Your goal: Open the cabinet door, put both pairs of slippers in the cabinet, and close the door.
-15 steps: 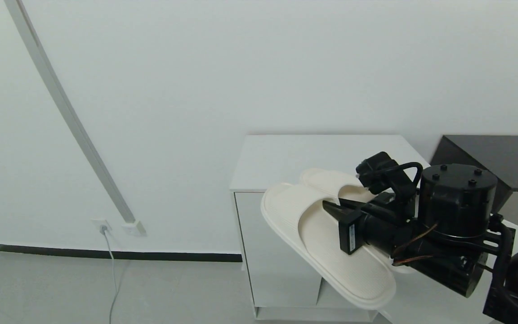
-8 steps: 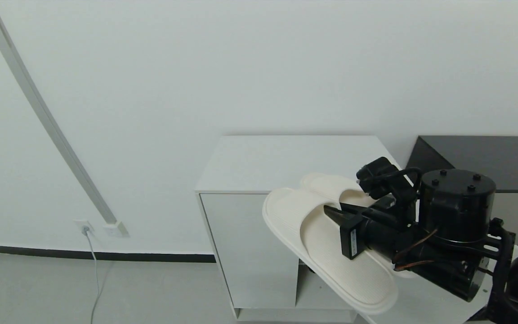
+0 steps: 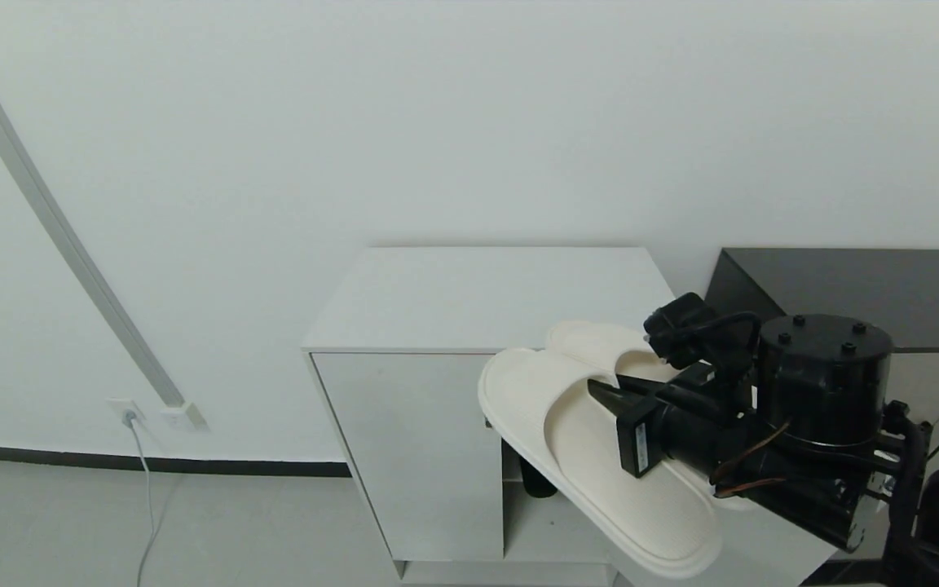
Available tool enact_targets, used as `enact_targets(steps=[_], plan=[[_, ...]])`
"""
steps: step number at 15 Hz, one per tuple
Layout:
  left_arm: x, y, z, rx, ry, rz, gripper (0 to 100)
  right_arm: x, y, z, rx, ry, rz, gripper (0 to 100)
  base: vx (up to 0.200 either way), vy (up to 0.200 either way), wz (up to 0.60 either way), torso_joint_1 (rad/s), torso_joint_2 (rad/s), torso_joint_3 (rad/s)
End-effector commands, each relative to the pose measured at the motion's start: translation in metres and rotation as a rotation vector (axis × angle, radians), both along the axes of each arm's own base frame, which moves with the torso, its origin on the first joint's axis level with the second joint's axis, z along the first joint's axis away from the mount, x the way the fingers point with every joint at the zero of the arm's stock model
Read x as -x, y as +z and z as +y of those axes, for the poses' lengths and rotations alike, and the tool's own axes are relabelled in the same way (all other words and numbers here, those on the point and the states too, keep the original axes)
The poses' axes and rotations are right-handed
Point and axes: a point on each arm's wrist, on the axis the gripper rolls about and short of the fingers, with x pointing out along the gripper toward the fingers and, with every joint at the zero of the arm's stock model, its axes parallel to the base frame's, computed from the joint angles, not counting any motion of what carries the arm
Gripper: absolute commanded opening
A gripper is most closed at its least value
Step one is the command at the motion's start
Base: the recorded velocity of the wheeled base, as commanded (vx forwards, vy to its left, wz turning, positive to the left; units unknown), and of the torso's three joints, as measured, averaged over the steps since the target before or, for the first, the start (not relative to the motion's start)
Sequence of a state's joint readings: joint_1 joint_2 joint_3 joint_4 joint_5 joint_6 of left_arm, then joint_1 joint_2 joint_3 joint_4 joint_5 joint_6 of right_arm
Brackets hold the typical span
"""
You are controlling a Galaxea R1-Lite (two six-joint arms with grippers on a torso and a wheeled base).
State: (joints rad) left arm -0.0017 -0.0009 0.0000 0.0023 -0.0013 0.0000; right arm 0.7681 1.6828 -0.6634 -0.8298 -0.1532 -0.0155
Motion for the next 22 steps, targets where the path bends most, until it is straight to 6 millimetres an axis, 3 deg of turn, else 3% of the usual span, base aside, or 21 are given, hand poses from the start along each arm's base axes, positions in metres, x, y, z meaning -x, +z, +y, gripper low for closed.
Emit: enact_targets(steps=[1, 22], plan=[[-0.0001, 0.0001, 0.0000, 0.000, 0.001, 0.000, 0, 0.0004, -0.0018, -0.0002, 0.005, 0.000, 0.005, 0, 0.000, 0.000, 0.00, 0.000, 0.00, 0.000], [-0.0001, 0.0001, 0.0000, 0.000, 0.001, 0.000, 0, 0.0029, -0.0068, -0.0007, 0.029, 0.009, 0.010, 0, 0.000, 0.000, -0.03, 0.001, 0.00, 0.000]])
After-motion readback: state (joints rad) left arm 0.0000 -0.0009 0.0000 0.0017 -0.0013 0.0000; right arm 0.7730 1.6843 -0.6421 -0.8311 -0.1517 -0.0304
